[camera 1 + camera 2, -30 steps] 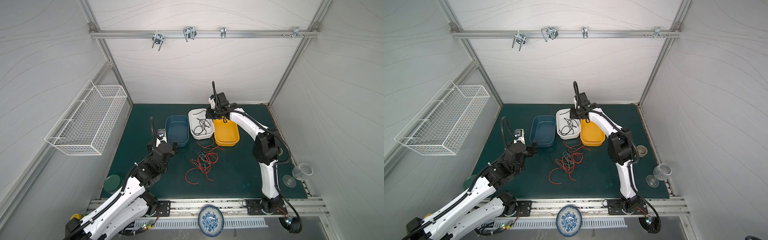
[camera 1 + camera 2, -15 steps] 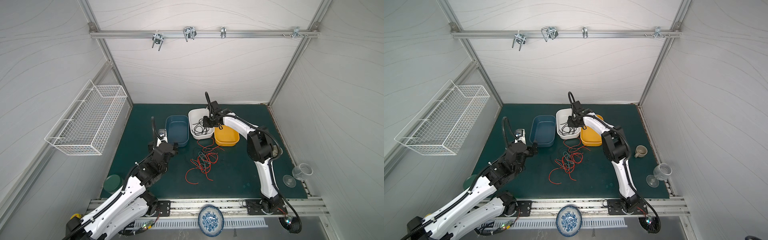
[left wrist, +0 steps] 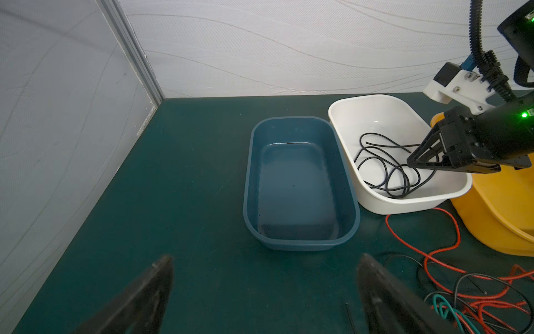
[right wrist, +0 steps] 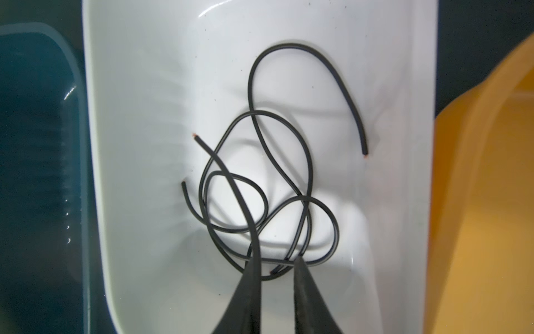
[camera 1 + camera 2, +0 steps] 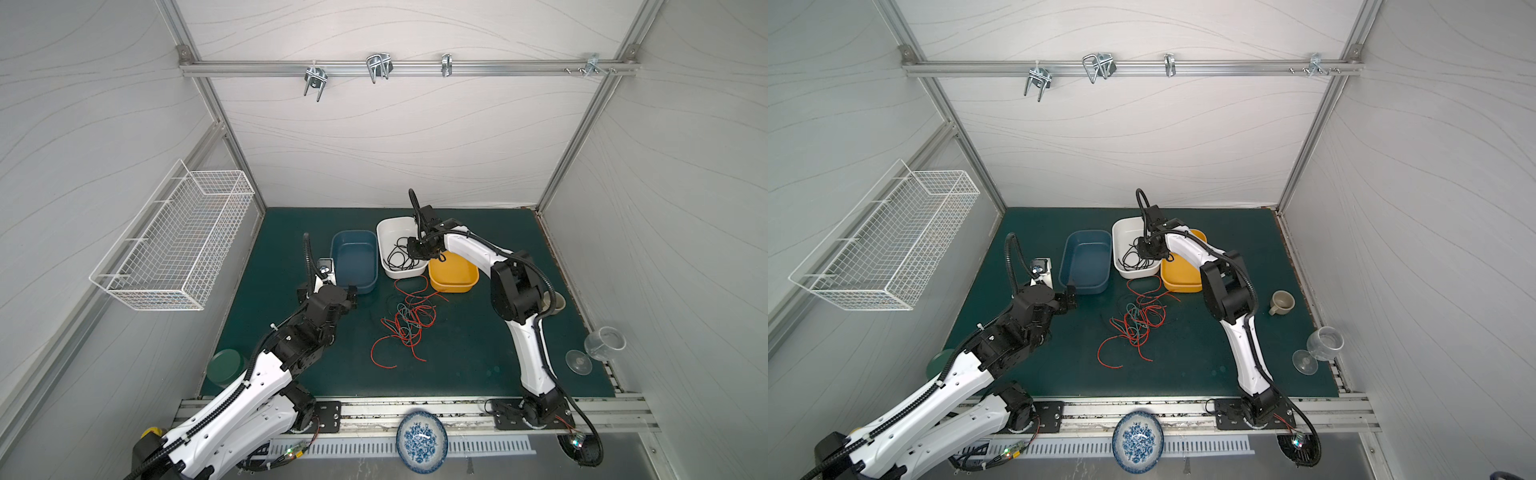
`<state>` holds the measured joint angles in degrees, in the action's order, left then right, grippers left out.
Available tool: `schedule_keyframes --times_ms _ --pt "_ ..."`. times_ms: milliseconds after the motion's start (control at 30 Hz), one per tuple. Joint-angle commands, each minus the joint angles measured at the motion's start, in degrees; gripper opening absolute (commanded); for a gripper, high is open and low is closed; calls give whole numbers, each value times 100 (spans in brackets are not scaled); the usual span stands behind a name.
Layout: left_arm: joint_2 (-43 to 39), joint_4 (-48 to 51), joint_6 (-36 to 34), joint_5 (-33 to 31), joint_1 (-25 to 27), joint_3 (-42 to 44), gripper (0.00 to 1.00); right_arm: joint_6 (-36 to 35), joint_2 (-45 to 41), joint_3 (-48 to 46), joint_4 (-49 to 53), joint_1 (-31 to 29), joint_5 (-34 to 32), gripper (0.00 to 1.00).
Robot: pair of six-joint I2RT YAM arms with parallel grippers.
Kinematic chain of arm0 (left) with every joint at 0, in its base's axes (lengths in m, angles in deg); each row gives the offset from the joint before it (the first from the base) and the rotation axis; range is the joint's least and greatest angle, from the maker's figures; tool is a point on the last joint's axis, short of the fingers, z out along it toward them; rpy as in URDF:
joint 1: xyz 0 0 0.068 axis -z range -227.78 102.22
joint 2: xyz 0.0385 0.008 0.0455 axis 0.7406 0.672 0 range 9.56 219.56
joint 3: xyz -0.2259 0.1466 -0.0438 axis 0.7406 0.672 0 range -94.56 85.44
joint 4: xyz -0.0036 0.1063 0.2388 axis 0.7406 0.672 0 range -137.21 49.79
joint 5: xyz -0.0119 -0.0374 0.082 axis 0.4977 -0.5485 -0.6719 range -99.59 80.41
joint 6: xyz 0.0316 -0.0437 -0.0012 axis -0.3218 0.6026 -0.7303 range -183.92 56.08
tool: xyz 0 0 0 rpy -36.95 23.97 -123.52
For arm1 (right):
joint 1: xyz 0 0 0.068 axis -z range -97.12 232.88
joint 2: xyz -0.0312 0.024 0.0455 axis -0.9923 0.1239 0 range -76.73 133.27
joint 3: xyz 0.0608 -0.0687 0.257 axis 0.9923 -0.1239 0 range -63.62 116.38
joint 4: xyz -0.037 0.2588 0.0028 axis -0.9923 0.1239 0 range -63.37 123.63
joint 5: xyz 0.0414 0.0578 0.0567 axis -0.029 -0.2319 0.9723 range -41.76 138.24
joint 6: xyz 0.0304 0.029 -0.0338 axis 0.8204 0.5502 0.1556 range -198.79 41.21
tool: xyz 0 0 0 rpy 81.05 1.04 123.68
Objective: Untangle the cables
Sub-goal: 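Open the right gripper to drop the black wire into the white bin, then move both grippers down to the tangled red and green wires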
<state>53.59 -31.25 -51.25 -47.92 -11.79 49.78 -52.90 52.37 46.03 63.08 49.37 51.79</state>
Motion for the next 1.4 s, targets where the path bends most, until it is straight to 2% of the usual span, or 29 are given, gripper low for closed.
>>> schedule_keyframes --times_ms 0,100,200,400,733,1133,1367 --pt "26 -214 61 32 -28 -169 100 -28 -492 84 229 3 -60 30" --pt "29 -212 61 34 -22 -169 100 -38 -673 100 260 1 -74 37" --pt "30 -201 61 28 -22 -165 100 -66 -802 176 348 1 -83 39" --pt "50 -186 61 59 -28 -169 99 -106 -987 114 389 -5 -84 39" --pt "108 -177 61 105 -27 -186 100 -154 -1419 -587 -24 -226 654 39" --pt "193 51 180 398 -16 -266 100 139 -3198 -2940 -937 -843 429 45" --pt "346 232 276 708 -8 -358 99 154 -4033 -4169 -1115 -1239 249 46"
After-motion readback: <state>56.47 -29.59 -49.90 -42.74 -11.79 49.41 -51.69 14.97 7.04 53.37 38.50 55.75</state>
